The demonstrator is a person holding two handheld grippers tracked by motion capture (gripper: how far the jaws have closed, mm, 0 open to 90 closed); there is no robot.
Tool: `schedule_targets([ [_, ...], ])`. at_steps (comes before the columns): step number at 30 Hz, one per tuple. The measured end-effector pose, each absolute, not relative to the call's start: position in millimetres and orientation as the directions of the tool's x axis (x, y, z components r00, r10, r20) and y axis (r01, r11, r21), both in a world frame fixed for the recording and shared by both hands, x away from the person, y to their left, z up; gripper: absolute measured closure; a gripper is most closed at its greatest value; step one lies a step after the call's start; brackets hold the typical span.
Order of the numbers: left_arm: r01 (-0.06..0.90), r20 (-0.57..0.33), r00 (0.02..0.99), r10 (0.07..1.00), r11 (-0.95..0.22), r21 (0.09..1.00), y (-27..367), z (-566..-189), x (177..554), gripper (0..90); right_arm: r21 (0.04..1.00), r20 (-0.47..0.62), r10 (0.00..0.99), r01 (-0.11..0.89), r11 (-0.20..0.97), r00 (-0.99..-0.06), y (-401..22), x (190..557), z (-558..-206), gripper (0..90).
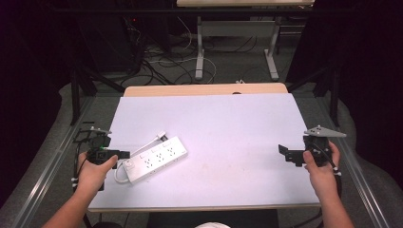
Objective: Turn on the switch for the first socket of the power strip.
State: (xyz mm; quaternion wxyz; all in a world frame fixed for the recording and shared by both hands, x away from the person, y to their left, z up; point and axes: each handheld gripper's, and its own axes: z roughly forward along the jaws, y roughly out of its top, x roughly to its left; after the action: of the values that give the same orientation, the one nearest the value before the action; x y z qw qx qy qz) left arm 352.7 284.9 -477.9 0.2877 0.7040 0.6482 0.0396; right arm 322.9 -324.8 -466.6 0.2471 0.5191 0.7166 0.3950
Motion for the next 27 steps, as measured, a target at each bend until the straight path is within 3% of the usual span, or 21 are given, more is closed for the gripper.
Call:
schedule_targets([
  [27, 0.906, -0.330, 0.141, 0.934, 0.013, 0.424, 261.1, -494.7, 371.7, 78.1, 0.822, 0.055, 0.937, 0.548, 0.155, -0.346, -324.8, 323.4, -467.8, 0.0],
])
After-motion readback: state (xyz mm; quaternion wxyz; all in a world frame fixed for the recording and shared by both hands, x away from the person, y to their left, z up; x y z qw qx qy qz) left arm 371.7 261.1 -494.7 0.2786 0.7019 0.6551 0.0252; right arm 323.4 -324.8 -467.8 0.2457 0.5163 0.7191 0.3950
